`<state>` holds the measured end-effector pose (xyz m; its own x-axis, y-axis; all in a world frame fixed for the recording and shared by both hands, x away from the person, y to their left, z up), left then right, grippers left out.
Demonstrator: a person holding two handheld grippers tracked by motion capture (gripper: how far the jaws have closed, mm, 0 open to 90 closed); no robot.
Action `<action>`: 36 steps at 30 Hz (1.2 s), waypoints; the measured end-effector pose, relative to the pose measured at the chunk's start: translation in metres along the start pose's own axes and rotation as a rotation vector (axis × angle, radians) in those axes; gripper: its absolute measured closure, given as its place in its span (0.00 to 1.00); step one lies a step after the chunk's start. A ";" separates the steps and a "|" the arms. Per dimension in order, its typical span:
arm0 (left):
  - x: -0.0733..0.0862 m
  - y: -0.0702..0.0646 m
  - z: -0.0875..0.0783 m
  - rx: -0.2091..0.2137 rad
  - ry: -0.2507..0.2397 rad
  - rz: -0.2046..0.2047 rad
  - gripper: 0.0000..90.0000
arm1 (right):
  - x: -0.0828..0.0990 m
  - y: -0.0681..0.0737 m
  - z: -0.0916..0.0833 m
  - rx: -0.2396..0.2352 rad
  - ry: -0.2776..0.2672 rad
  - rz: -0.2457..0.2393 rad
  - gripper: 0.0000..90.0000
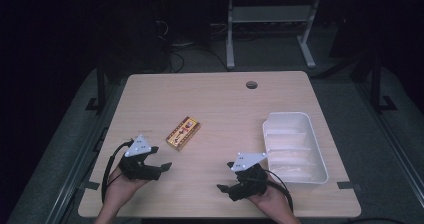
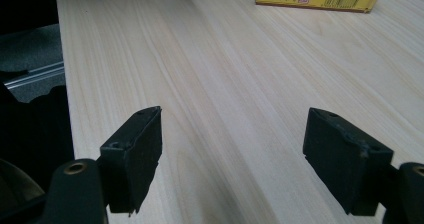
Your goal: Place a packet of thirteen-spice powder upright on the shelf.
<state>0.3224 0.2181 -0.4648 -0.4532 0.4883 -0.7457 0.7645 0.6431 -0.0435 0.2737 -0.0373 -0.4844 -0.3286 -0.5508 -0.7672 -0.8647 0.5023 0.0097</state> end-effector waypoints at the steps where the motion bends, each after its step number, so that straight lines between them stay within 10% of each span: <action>1: -0.004 0.005 0.003 -0.012 0.013 -0.001 0.26 | 0.000 -0.001 0.000 0.001 -0.002 0.001 0.25; 11: -0.027 0.033 0.035 -0.076 0.113 -0.044 0.27 | 0.000 -0.001 0.003 0.011 0.014 -0.014 0.25; 17: -0.034 0.039 0.055 -0.040 0.190 -0.048 0.25 | 0.001 0.000 0.005 0.012 0.027 -0.019 0.25; 36: -0.041 0.049 0.094 -0.091 0.262 -0.046 0.25 | 0.000 -0.002 0.007 0.033 0.021 -0.031 0.25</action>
<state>0.4216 0.1744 -0.4991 -0.5986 0.5856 -0.5466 0.7013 0.7129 -0.0043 0.2779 -0.0338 -0.4889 -0.3096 -0.5804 -0.7532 -0.8620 0.5057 -0.0354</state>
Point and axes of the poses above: each handheld gripper's, and its own axes: z roughly forward along the jaws, x roughly out of its underside, y roughly to its left, the point moved 7 cm from there along z, roughly forward along the jaws, and after that the axes turned 4 degrees about x, right-handed, at the moved point
